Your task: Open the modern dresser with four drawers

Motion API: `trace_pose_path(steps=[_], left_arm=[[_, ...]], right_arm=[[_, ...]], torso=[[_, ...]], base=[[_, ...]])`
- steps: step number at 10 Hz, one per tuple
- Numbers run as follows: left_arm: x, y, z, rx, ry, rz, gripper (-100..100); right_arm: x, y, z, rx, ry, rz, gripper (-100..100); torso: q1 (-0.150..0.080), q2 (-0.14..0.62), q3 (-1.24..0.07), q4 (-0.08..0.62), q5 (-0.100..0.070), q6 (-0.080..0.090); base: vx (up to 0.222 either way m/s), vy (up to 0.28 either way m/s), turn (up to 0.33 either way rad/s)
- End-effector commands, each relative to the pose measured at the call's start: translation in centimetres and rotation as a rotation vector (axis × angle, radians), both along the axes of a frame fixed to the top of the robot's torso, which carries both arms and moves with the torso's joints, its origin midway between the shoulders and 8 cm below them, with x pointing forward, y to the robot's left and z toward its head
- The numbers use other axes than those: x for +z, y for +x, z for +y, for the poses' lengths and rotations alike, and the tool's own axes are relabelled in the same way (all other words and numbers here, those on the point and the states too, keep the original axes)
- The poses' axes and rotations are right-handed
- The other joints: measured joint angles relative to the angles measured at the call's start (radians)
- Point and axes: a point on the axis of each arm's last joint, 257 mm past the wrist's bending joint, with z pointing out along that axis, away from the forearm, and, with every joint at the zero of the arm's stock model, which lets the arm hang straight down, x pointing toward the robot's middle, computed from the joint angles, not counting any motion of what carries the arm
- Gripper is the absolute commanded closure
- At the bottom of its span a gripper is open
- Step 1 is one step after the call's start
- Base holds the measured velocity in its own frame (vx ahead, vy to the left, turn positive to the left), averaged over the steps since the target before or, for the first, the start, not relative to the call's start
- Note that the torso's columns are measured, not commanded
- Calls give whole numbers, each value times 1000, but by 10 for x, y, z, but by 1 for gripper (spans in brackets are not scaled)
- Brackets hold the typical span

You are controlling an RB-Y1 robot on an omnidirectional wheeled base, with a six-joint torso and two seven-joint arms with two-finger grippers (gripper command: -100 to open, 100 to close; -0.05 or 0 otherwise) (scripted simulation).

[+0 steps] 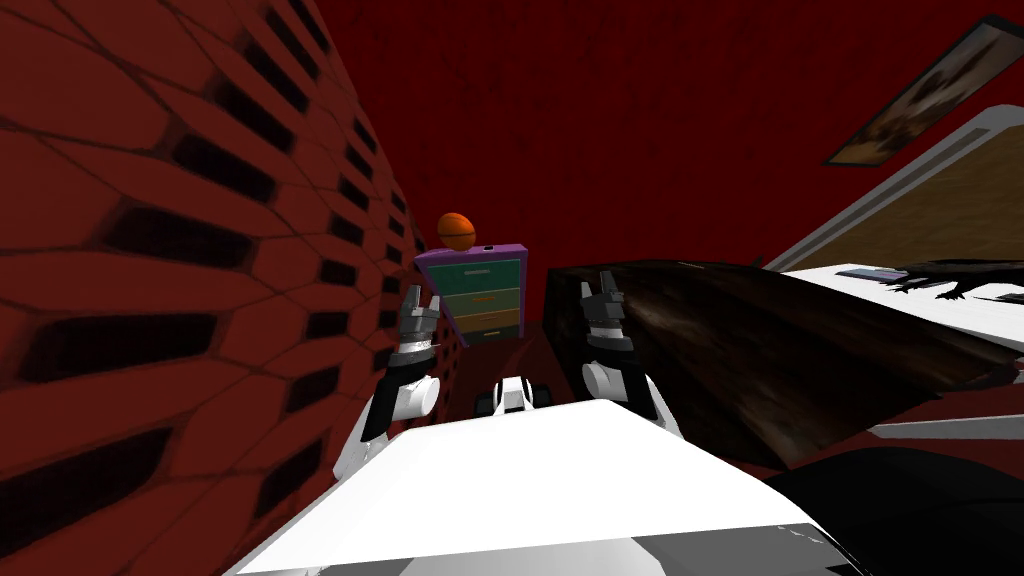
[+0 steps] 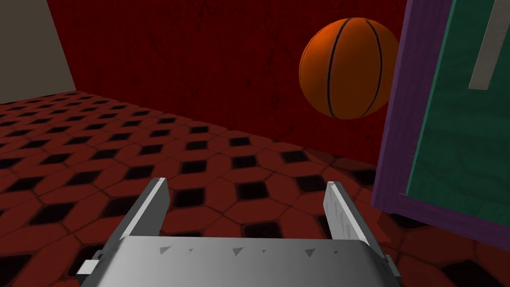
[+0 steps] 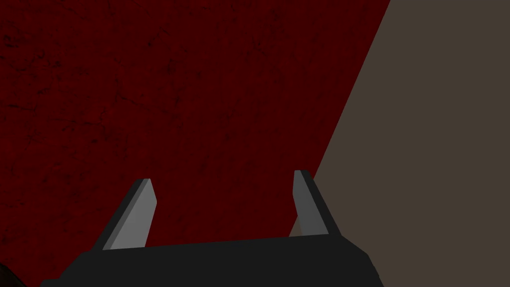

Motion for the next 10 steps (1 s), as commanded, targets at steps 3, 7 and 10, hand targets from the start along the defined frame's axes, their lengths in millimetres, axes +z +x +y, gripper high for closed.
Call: trace_pose_path(steps=[3, 7, 10], left_arm=[[-21, 23, 3, 11, 2, 94, -100], [-37, 38, 6, 17, 6, 161, -100], [-48, 48, 8, 22, 11, 208, -100]], right_arm=[[0, 0, 0, 0, 0, 0, 0], [0, 0, 0, 0, 0, 0, 0], [0, 0, 0, 0, 0, 0, 0]], torso=[[2, 1, 0, 0, 1, 0], [1, 1, 1, 0, 0, 0], [0, 1, 1, 0, 0, 0]], base=[[98, 11, 0], [92, 3, 0], [72, 1, 0]])
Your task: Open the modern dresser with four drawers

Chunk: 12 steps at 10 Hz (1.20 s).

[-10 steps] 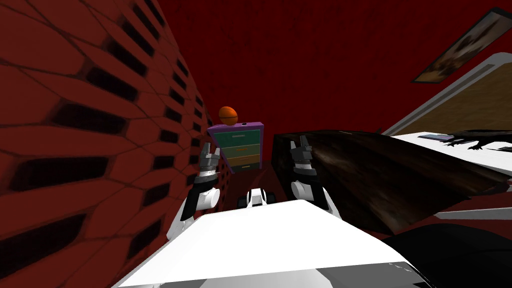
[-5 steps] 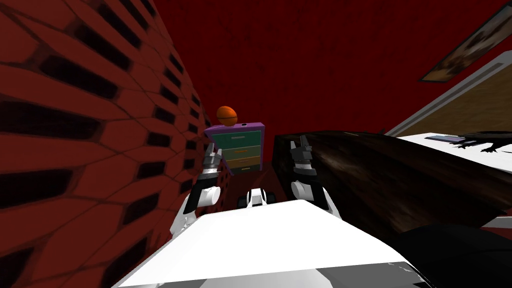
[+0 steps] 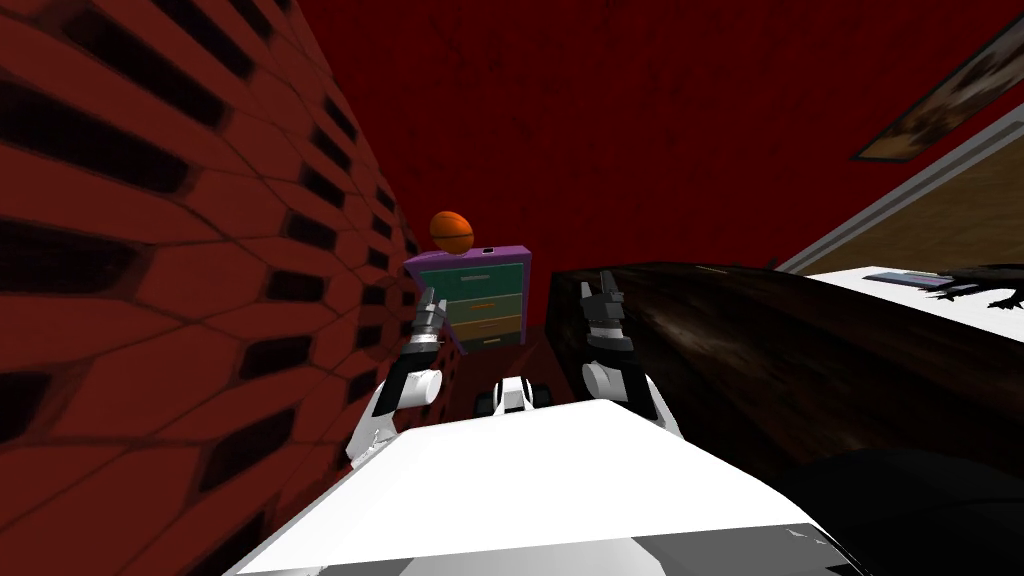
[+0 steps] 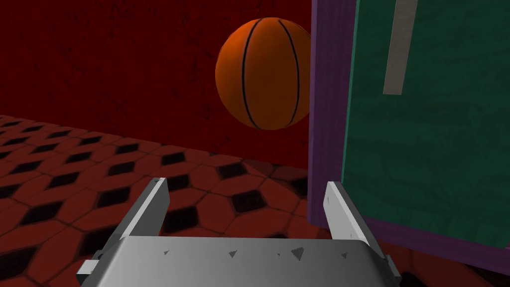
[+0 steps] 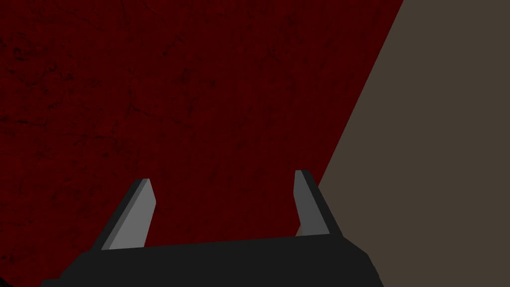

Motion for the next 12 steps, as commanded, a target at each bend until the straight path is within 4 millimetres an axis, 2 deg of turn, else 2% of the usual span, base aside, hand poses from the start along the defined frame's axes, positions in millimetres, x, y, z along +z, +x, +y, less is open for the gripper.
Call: trace_pose_path(steps=[1, 12], left_arm=[[-10, 9, 2, 4, 3, 44, -100], [-67, 49, 12, 32, -16, 271, -100]], right_arm=[[0, 0, 0, 0, 0, 0, 0], [0, 0, 0, 0, 0, 0, 0]], torso=[[0, -1, -1, 0, 0, 0], [1, -1, -1, 0, 0, 0]], base=[[87, 2, 1], [107, 4, 0]])
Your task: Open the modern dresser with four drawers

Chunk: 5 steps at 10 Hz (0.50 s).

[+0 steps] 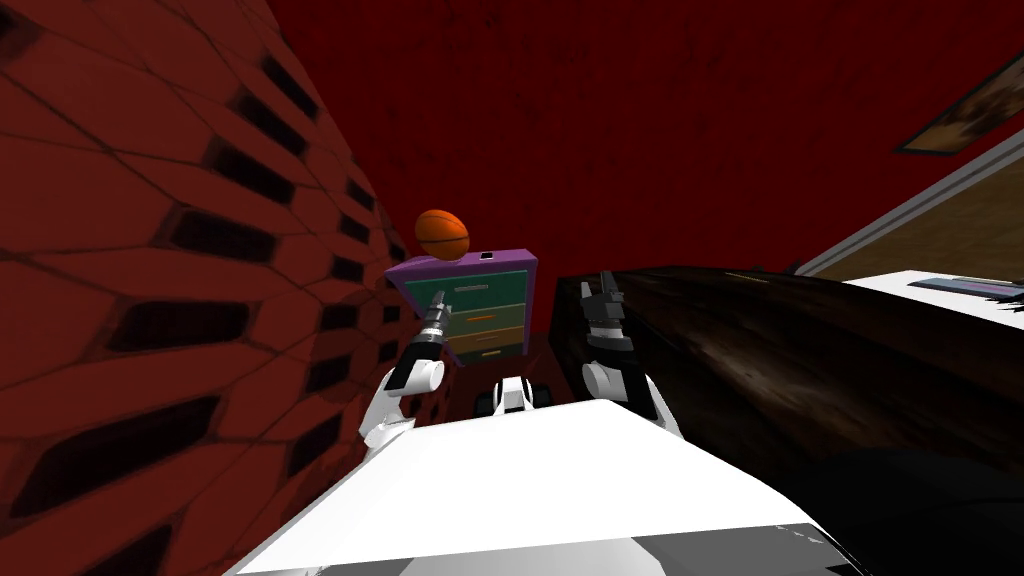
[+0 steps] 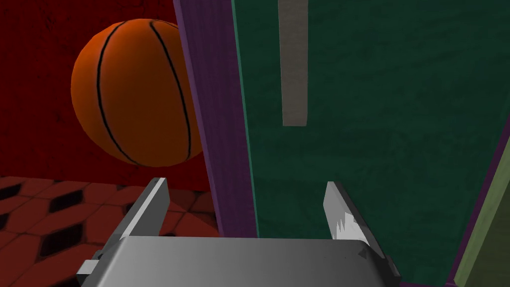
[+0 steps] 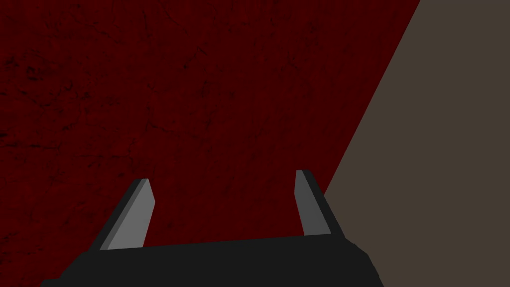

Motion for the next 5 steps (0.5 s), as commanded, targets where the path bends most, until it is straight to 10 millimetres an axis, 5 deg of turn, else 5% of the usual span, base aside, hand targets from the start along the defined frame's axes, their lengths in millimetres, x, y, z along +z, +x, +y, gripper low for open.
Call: trace_pose_path(steps=[1, 5], left_arm=[[-16, 9, 1, 9, -18, 59, -100], [-35, 19, -6, 23, -102, 126, -100]], right_arm=[[0, 0, 0, 0, 0, 0, 0], [0, 0, 0, 0, 0, 0, 0]], torso=[[0, 0, 0, 0, 0, 0], [0, 0, 0, 0, 0, 0]], base=[[117, 6, 0], [103, 11, 0]])
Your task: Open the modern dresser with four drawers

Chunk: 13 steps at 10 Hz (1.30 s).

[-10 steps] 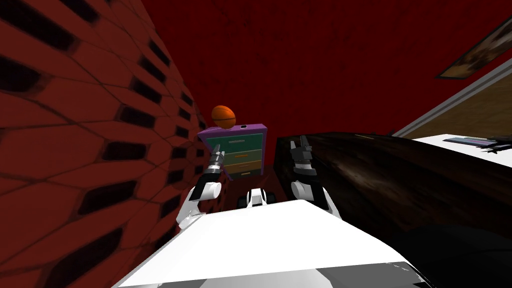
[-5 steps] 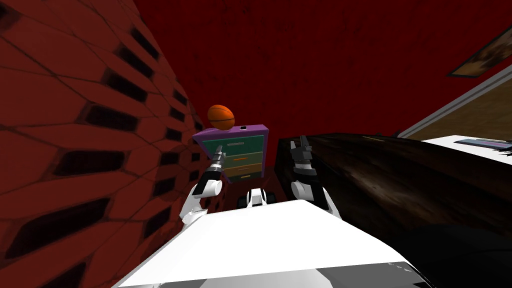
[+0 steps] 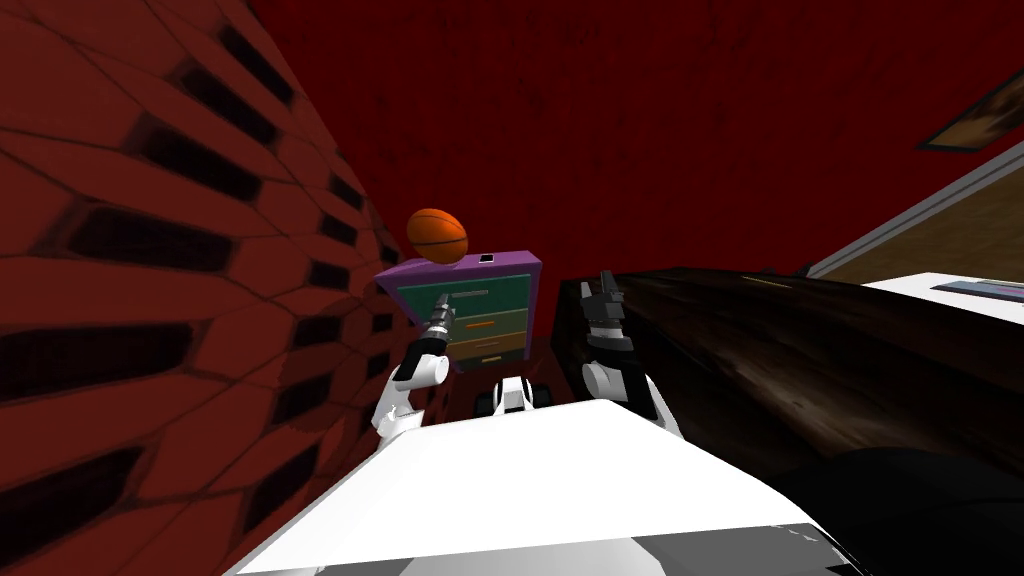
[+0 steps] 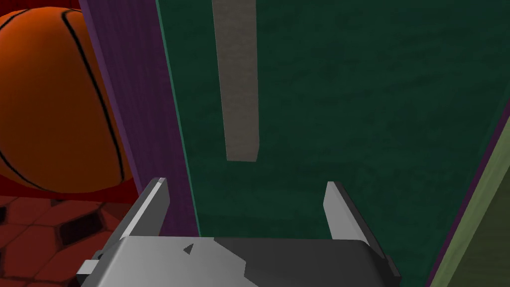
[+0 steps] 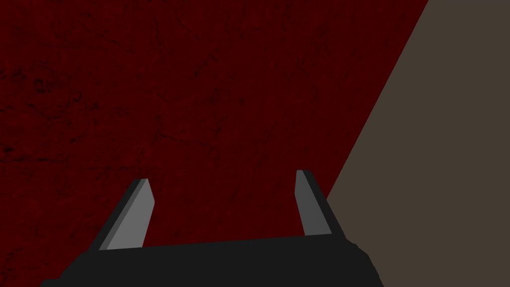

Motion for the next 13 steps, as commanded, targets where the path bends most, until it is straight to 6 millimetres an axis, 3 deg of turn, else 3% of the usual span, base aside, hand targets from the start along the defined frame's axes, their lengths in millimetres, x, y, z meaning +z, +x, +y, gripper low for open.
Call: trace_pose_path(steps=[1, 4, 5, 10, 11, 13], left_arm=[[-9, 4, -6, 8, -54, 25, -100], [-3, 2, -4, 8, -43, 19, -100], [-2, 2, -4, 8, -43, 21, 100], [3, -5, -7, 1, -43, 17, 100], [3, -5, -3, -6, -6, 21, -100], [4, -5, 1, -13, 33, 25, -100]], right_arm=[[0, 0, 0, 0, 0, 0, 0], [0, 0, 0, 0, 0, 0, 0], [0, 0, 0, 0, 0, 0, 0], [0, 0, 0, 0, 0, 0, 0], [0, 0, 0, 0, 0, 0, 0], [0, 0, 0, 0, 0, 0, 0]], torso=[[-1, 1, 1, 0, 0, 0], [0, -1, 0, 0, 0, 0], [0, 0, 0, 0, 0, 0], [-1, 3, 2, 1, 0, 0], [0, -6, -3, -1, 0, 0], [0, -8, -5, -2, 0, 0]], base=[[55, -2, 1], [56, 0, -6], [7, 0, 1], [-172, -11, 15], [-19, -7, -3], [28, 0, 0]])
